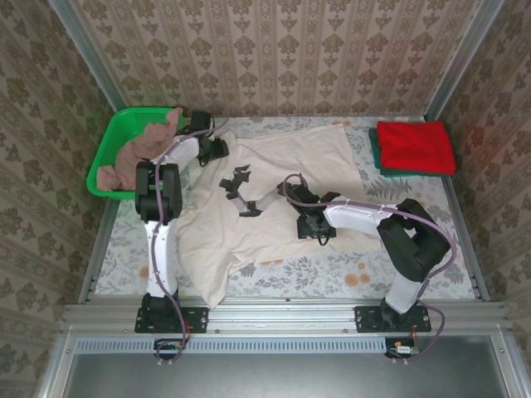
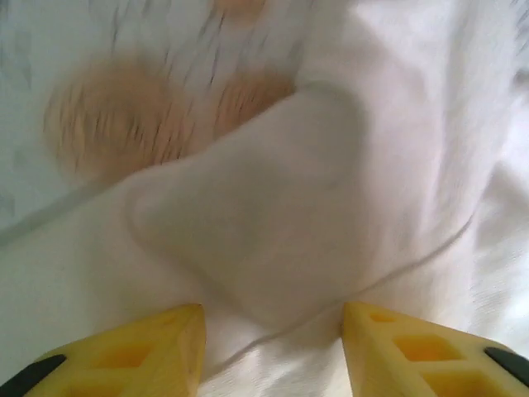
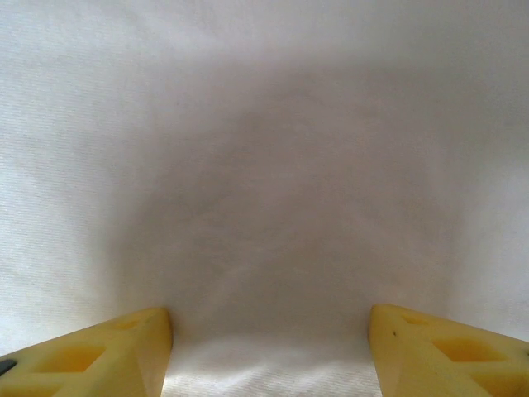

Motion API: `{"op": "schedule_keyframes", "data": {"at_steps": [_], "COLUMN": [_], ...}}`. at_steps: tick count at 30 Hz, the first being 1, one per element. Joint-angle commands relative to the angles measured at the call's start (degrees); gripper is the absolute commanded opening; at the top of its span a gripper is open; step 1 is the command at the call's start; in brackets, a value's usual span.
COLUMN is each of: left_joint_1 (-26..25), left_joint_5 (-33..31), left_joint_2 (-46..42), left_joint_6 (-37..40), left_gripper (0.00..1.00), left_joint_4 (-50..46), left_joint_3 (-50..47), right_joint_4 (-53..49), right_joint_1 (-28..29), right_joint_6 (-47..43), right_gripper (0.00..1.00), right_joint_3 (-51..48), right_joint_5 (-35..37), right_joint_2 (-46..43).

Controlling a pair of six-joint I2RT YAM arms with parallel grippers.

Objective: Fold and stack the t-shirts

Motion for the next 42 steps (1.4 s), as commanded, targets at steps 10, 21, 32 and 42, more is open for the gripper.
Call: {"op": "schedule_keyframes", "data": {"at_steps": [10,21,32,42], "left_joint_1": [2.24,-0.50,-2.79,-0.46], "left_joint_5": [-2.42,-2.44,-3.26,-0.19], "left_joint_2": [12.99,5.21,-15.15,0.04], "left_joint_6": [5.91,17.51,9.67,7.19], "left_gripper": [0.00,0.59,0.65,0.58], "left_joint_4": [-16.66,-13.47,-3.44,-8.62], "left_joint_3": [31.16,30.13,-10.12,-1.28], "right_joint_4": [-5.55,-4.65,-3.69,-0.42], "right_joint_1": [-1.05,-1.68,-4.47,-8.18], "right_joint_6": [1.97,0.92,-2.56,-4.12], "right_gripper": [0.66,0.67,0.68,0.68], "right_joint_3": [-9.27,-7.12,-0.23,3.55], "right_joint_5": [1.35,0.18,1.27,1.29], "right_joint_2": [-7.92,-7.68,-11.36,-3.36]}}
